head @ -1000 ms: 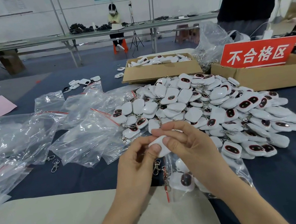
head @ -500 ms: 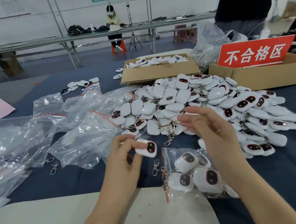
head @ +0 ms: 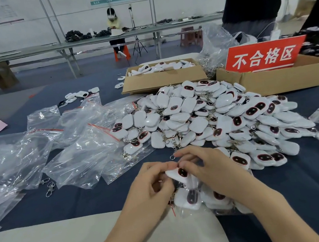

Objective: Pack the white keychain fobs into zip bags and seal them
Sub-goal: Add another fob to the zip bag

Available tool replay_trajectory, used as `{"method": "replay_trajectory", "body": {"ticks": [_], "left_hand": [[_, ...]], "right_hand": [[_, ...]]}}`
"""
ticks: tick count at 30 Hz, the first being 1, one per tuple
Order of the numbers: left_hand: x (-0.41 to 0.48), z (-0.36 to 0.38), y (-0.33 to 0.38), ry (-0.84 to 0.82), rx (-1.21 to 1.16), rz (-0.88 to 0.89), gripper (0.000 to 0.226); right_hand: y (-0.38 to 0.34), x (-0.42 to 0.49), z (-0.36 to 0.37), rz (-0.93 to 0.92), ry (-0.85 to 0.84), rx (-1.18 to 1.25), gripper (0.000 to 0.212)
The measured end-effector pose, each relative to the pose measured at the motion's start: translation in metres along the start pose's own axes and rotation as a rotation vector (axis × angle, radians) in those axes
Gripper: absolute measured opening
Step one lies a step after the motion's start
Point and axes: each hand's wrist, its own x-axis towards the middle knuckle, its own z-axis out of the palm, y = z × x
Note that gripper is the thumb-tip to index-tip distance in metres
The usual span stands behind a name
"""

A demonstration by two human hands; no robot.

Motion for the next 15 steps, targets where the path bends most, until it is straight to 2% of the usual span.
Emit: {"method": "replay_trajectory", "body": {"ticks": [2, 4, 11, 15], "left_hand": [[0.000, -0.005, 0.002, -0.038, -0.058, -0.023, 0.032], [0.000, -0.009, 0.003, -0.053, -0.040, -0.016, 0.031], [-0.003, 0.004, 0.006, -0.023, 0.032, 0.097, 0.056], [-0.012, 0.012, 0.008, -0.174, 0.261, 0.255, 0.063]], "right_hand": [[0.000, 0.000, -0.002, -0.010, 0.012, 0.077, 0.025], [-0.002, 0.001, -0.003, -0.024, 0.032, 0.136, 0.026], [-0.010, 0.005, 0.000, -0.060, 0.153, 0.243, 0.026], [-0.010, 0.004, 0.003, -0.067, 0.162, 0.215, 0.034]]}}
